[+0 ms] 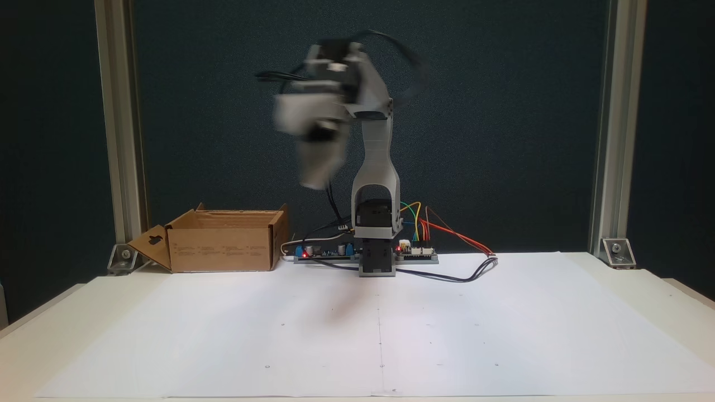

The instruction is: Grasp a green dice and put it in the bin.

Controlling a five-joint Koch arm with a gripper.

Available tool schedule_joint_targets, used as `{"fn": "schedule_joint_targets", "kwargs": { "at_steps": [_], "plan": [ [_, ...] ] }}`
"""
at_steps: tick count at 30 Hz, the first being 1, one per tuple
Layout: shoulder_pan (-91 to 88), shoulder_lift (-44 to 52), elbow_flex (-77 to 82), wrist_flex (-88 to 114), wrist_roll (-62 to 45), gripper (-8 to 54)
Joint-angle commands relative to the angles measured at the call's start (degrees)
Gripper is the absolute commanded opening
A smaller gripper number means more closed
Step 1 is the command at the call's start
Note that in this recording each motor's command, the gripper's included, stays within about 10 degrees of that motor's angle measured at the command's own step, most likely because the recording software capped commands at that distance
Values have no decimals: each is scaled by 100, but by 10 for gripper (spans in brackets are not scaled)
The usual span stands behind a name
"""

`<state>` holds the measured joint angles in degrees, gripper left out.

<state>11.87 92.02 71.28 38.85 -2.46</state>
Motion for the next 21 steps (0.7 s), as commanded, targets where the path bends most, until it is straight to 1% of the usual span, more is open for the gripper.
{"fn": "schedule_joint_targets", "kwargs": {
  "at_steps": [1, 4, 10, 21],
  "plan": [
    [-554, 378, 149, -272, 272, 454],
    [-1011, 729, 1099, -1167, 272, 454],
    [-1046, 1345, 2821, -2670, 264, 452],
    [-1169, 2769, 5027, -5482, 272, 453]
  ]
}}
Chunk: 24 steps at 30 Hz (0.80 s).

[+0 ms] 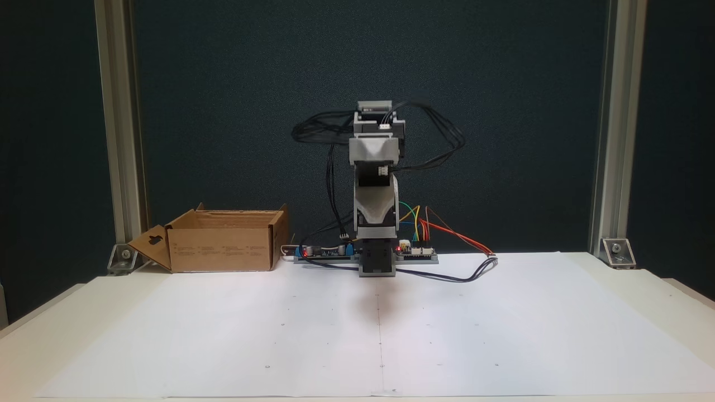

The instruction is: Grasp a green dice and put it in the bin.

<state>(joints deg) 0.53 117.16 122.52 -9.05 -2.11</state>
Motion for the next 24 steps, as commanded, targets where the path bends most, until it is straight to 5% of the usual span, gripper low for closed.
{"fn": "schedule_joint_targets", "kwargs": {
  "at_steps": [1, 14, 24],
  "plan": [
    [-35, 378, 114, -938, 237, 454],
    [-62, 1635, 3146, -3979, 229, 449],
    [-35, 1846, 4025, -5739, 220, 443]
  ]
}}
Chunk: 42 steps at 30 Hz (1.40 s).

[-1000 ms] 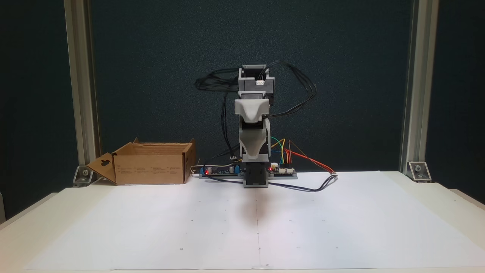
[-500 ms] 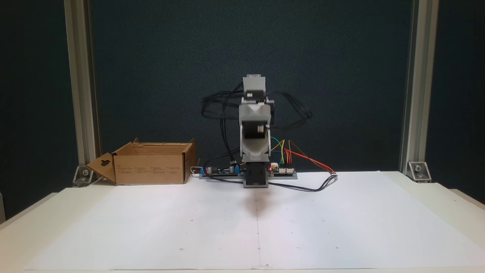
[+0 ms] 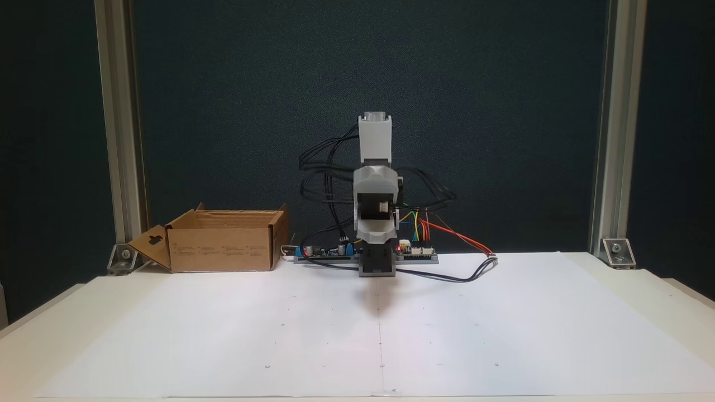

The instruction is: Grasp a green dice and put it in the bin.

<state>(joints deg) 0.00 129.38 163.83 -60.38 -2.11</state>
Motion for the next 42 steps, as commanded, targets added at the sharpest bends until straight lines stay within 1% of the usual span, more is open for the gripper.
{"fn": "schedule_joint_targets", "kwargs": {
  "at_steps": [1, 19, 42],
  "plan": [
    [18, 624, 9, -747, 220, 443],
    [-9, 624, 1485, -2224, 220, 443],
    [-35, 615, 1521, -2285, 211, 446]
  ]
}}
